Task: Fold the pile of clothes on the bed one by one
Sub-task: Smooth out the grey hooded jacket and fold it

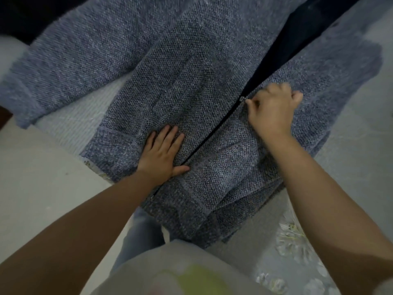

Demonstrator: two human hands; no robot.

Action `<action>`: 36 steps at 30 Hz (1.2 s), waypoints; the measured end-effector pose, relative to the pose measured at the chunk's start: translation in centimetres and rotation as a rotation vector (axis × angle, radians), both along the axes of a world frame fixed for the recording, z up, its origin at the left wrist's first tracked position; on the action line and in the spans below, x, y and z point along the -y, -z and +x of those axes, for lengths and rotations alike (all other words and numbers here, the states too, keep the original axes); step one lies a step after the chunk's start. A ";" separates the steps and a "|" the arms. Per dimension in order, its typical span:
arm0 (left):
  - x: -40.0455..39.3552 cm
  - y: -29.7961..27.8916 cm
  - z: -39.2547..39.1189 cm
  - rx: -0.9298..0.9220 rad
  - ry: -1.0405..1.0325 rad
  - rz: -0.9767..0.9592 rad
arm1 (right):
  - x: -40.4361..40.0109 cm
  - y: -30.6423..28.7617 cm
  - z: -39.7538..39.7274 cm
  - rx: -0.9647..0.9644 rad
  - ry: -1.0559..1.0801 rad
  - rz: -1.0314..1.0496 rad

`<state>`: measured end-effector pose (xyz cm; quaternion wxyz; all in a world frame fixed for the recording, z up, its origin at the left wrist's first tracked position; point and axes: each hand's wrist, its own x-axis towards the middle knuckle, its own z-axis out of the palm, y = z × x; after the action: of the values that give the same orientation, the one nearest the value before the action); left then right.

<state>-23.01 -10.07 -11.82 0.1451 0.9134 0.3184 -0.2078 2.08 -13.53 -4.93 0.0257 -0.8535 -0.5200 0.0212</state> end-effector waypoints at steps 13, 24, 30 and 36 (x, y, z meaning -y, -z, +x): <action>-5.8 -4.1 12.9 0.329 0.043 0.004 | 0.1 -0.3 1.9 -0.219 -0.120 -0.025; -7.4 -0.5 14.8 0.028 0.139 0.013 | -2.3 -1.3 4.6 0.089 -0.275 -0.108; -7.5 -0.5 14.7 0.022 0.180 -0.019 | -3.8 -1.0 8.7 0.130 -0.054 -0.022; -8.1 -2.3 15.9 -0.096 0.241 -0.057 | -5.7 -1.3 13.2 0.130 0.078 0.013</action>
<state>-7.13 -1.95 -9.53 0.1298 0.9296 0.2070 -0.2760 15.28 -7.78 -3.60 -0.0017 -0.8726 -0.4869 -0.0390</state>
